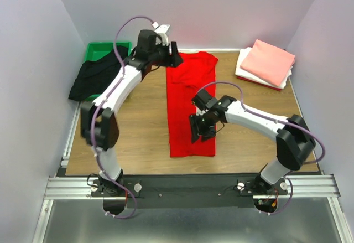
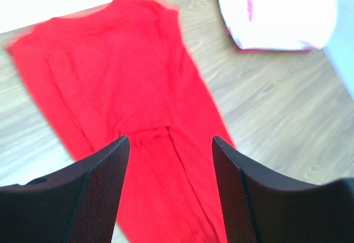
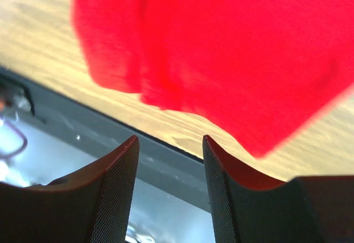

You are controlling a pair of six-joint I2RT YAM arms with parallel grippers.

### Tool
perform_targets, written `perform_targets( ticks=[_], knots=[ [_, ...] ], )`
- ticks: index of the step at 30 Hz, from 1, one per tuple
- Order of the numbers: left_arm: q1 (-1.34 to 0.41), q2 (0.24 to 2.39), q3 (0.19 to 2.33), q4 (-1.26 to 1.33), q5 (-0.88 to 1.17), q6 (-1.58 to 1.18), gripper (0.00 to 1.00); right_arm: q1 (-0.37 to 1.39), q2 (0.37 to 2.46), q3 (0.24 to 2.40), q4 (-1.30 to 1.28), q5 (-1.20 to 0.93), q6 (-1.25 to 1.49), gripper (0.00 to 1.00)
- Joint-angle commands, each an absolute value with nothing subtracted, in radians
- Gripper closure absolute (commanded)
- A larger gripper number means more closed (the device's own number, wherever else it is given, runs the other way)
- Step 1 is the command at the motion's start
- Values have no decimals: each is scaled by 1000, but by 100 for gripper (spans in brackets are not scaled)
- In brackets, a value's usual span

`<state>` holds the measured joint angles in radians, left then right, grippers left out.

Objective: Fold and stack the t-shirts
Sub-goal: Fold the tshirt

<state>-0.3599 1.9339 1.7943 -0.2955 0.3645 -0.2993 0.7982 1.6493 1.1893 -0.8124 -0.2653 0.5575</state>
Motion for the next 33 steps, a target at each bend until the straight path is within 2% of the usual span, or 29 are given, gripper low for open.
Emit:
perform_targets(
  ticks=[1, 4, 13, 24, 33],
  knots=[
    [-373, 1772, 1532, -316, 305, -285, 32, 790, 1577, 1117, -879, -85, 693, 43],
    [-402, 1655, 1256, -334, 290, -308, 33, 778, 1548, 1054, -910, -42, 742, 42],
    [-476, 1453, 864, -338, 316, -400, 33, 764, 1568, 983, -894, -5, 733, 46],
    [-483, 1336, 720, -330, 391, -436, 35, 761, 1586, 890, -795, -11, 730, 55],
    [-528, 1359, 677, -344, 425, -452, 39, 761, 1585, 847, -753, -35, 723, 61]
  ],
)
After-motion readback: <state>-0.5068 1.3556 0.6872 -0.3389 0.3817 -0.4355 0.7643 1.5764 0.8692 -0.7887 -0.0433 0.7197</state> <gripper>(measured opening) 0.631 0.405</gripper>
